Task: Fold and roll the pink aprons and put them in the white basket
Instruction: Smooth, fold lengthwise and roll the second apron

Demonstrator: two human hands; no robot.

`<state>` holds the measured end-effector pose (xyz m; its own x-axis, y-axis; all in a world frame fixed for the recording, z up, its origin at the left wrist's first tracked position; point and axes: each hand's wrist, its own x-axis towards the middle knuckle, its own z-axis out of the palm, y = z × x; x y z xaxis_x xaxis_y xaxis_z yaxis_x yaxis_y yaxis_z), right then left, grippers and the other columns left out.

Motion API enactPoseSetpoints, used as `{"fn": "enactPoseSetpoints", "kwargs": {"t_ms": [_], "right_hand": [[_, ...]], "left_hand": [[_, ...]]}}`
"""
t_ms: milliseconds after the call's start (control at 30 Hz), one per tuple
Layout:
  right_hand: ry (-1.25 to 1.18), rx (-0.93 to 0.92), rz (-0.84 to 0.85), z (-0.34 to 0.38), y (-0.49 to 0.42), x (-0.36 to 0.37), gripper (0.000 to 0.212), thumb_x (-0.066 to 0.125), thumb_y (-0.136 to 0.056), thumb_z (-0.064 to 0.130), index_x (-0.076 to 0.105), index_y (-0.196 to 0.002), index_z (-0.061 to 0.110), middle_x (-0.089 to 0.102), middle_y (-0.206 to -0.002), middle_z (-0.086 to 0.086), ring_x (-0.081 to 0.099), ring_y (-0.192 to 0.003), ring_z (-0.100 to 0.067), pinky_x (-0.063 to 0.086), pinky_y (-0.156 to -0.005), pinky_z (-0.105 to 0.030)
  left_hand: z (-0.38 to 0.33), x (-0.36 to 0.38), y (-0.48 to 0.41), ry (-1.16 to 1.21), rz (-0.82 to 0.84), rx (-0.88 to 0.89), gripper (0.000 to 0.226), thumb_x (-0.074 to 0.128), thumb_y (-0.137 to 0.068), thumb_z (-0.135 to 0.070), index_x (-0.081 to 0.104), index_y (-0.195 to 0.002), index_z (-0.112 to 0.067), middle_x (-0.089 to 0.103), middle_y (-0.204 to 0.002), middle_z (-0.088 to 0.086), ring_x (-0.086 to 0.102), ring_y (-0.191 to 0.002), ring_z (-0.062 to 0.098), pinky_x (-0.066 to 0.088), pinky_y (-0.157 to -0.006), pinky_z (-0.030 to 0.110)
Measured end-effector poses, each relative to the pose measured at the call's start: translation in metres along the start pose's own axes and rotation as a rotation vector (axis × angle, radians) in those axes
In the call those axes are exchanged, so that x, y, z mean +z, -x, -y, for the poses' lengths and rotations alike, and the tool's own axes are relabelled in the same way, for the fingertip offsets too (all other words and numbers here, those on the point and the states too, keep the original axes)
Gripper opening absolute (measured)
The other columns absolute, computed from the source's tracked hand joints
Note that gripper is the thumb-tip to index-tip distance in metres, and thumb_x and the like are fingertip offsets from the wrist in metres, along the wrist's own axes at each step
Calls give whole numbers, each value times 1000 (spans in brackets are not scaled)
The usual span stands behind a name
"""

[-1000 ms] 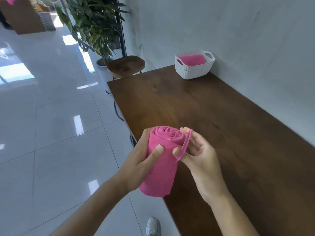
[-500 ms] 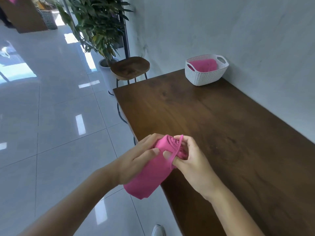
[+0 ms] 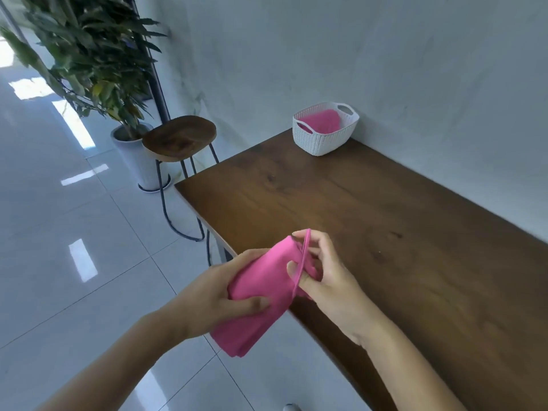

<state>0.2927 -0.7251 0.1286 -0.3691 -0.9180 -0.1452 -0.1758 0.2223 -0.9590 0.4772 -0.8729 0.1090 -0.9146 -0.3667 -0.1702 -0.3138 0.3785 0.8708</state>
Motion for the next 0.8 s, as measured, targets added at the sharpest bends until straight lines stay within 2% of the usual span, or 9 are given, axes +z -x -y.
{"fn": "enactPoseSetpoints", "kwargs": {"t_ms": [67, 200, 300, 367, 500, 600, 800], "right_hand": [[16, -4, -19, 6, 0, 14, 57, 68, -85, 58, 40, -134, 53, 53, -126, 27, 55, -123, -9, 58, -94, -39], [-51, 18, -41, 15, 1, 45, 56, 70, -86, 49, 43, -135, 51, 50, -134, 18, 51, -124, -3, 57, -92, -31], [-145, 78, -40, 16, 2, 72, 55, 73, -89, 39, 46, -137, 49, 54, -130, 3, 60, -116, -21, 57, -92, -50], [-156, 88, -45, 17, 4, 86, 55, 74, -90, 36, 49, -138, 46, 58, -126, -2, 61, -114, -26, 55, -95, -54], [-187, 96, -59, 22, 10, 103, 49, 76, -91, 24, 54, -134, 33, 59, -118, -12, 62, -104, -21, 54, -95, -56], [-225, 117, -54, 31, 13, 108, 45, 75, -91, 23, 53, -131, 28, 59, -114, -11, 60, -103, -21, 55, -91, -49], [-130, 73, -55, 49, 13, 106, 45, 70, -95, 25, 52, -135, 32, 59, -118, -9, 63, -104, -25, 55, -90, -49]], "left_hand": [[6, -21, 5, -30, 54, 32, 63, 73, -89, -50, 39, -142, -54, 64, -119, -19, 68, -102, 12, 62, -80, 36], [19, -55, 14, -98, 153, 65, 61, 72, -89, -52, 38, -139, -62, 61, -117, -26, 66, -101, 5, 62, -80, 31], [28, -72, 21, -164, 231, 78, 61, 72, -88, -53, 36, -136, -66, 60, -115, -28, 65, -98, 1, 61, -81, 30], [32, -81, 24, -209, 276, 113, 60, 71, -89, -53, 38, -138, -62, 62, -116, -25, 65, -98, 2, 60, -82, 29], [32, -94, 25, -329, 337, 194, 61, 68, -90, -56, 36, -142, -57, 59, -114, -26, 62, -98, 0, 58, -81, 21], [26, -108, 22, -342, 376, 241, 60, 72, -87, -55, 42, -139, -52, 58, -114, -27, 61, -99, -2, 57, -79, 19], [21, -120, 5, -256, 415, 281, 50, 79, -84, -48, 54, -127, -45, 63, -110, -19, 64, -96, 4, 59, -78, 30]]}}
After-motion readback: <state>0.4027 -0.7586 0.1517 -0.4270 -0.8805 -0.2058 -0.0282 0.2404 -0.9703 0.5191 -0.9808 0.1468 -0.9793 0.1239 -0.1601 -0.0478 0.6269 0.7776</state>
